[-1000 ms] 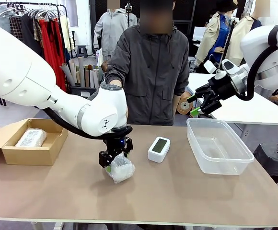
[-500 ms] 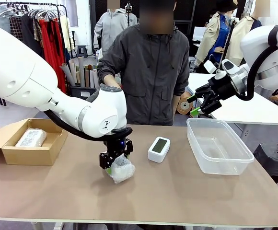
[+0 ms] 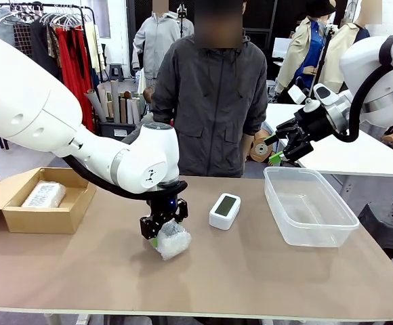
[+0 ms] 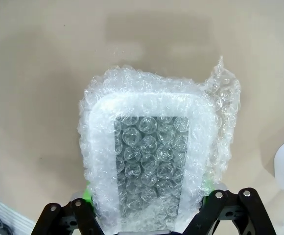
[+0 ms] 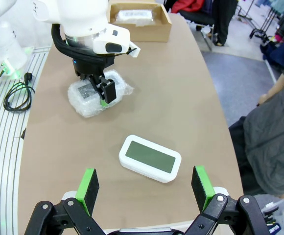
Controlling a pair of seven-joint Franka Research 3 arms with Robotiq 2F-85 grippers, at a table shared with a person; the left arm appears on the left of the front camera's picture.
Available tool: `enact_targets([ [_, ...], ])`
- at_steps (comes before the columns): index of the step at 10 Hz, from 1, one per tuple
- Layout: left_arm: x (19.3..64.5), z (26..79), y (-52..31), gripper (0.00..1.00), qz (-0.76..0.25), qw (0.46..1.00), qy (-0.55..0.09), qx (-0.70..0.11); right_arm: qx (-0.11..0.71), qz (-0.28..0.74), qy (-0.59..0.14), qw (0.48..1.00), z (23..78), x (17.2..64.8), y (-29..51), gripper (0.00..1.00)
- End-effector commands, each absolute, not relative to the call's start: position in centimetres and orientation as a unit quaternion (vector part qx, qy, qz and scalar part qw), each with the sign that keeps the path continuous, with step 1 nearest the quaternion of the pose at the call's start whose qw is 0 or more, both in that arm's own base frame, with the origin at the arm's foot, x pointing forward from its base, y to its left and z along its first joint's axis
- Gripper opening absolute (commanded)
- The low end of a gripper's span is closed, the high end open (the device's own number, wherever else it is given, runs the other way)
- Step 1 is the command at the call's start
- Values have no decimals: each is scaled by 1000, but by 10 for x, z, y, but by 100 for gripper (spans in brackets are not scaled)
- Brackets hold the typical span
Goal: Separate and place wrapped and unwrapped clocks.
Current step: Pick up the Digital clock indicated by the person.
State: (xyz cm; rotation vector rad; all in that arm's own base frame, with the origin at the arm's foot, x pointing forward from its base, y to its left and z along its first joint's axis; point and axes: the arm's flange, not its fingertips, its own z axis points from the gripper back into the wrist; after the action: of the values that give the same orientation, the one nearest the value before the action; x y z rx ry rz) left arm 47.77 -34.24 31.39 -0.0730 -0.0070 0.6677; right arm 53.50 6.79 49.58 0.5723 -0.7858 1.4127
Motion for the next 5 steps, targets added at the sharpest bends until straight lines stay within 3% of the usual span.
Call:
enact_targets([
  [1, 473, 315, -343, 1, 325, 945, 9, -31, 247, 625, -349, 654, 497, 534, 67, 100],
  [5, 475, 370, -352, 0, 287, 958, 14, -24, 247, 625, -349, 654, 497, 534, 67, 100],
])
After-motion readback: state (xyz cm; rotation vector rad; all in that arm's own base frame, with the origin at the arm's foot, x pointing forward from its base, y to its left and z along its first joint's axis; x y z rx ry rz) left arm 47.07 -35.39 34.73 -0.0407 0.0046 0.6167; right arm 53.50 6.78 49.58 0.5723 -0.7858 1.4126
